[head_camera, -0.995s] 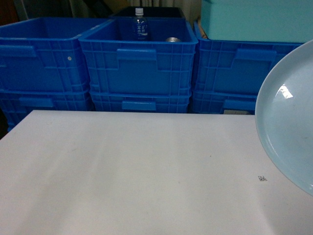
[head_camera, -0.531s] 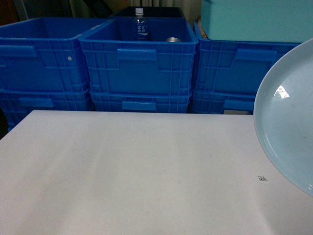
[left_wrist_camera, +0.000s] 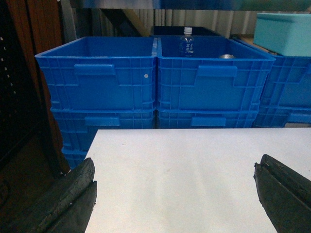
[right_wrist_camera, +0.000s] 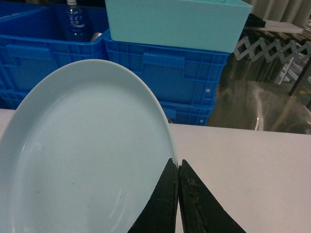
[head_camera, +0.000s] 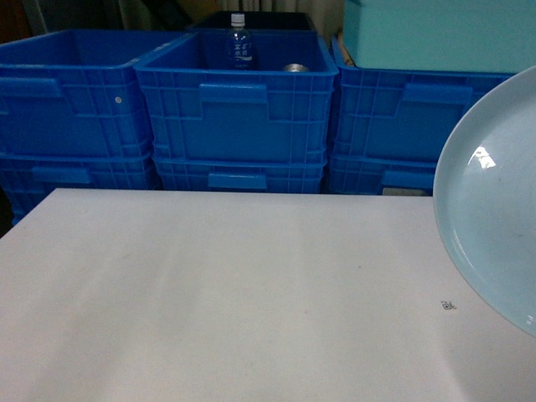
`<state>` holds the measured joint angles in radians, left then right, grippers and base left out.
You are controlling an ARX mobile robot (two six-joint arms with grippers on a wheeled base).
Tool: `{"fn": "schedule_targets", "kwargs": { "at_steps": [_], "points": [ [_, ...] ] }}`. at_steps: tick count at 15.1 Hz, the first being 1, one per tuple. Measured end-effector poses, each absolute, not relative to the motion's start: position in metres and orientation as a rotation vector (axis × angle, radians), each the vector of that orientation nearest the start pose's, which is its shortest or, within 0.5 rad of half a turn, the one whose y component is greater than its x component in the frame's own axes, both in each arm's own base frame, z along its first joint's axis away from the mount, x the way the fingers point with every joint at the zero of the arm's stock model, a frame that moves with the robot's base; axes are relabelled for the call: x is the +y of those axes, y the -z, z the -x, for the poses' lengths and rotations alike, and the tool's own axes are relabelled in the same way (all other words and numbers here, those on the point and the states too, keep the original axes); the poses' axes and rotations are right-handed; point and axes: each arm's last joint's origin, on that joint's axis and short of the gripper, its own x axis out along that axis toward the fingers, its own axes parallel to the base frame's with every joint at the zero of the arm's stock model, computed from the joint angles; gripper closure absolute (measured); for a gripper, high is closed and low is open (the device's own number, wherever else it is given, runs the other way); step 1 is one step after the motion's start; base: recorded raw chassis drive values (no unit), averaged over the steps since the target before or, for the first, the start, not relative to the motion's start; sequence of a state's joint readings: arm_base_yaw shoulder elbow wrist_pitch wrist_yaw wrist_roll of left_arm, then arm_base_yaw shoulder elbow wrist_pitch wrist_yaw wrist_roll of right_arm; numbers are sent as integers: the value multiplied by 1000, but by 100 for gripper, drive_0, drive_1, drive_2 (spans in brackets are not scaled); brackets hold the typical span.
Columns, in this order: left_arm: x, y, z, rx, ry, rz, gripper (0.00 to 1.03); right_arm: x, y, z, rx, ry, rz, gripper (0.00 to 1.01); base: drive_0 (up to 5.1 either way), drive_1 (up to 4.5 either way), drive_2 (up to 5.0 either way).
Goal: Place blue tray on left shelf second layer neatly
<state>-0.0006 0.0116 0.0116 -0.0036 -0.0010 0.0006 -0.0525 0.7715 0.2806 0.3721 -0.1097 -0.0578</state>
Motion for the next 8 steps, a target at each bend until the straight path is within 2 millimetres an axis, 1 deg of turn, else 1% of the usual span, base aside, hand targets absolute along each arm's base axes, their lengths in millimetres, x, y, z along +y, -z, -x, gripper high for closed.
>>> {"fn": "schedule_targets", "kwargs": {
  "at_steps": [3,4,8],
  "points": [
    [0,-166,-98,4,-2,0,5,-6,-214,-171,116,-61,48,99,-187,-187,-187],
    [0,-166,-98,4,-2,-1,5,-6,-214,-171,116,-61,48,99,89,-288,-288],
    [0,-166,-98,4,-2,-1,5,-6,-213,-171,117,-63,48,99,273,-491,-308]
  ]
}}
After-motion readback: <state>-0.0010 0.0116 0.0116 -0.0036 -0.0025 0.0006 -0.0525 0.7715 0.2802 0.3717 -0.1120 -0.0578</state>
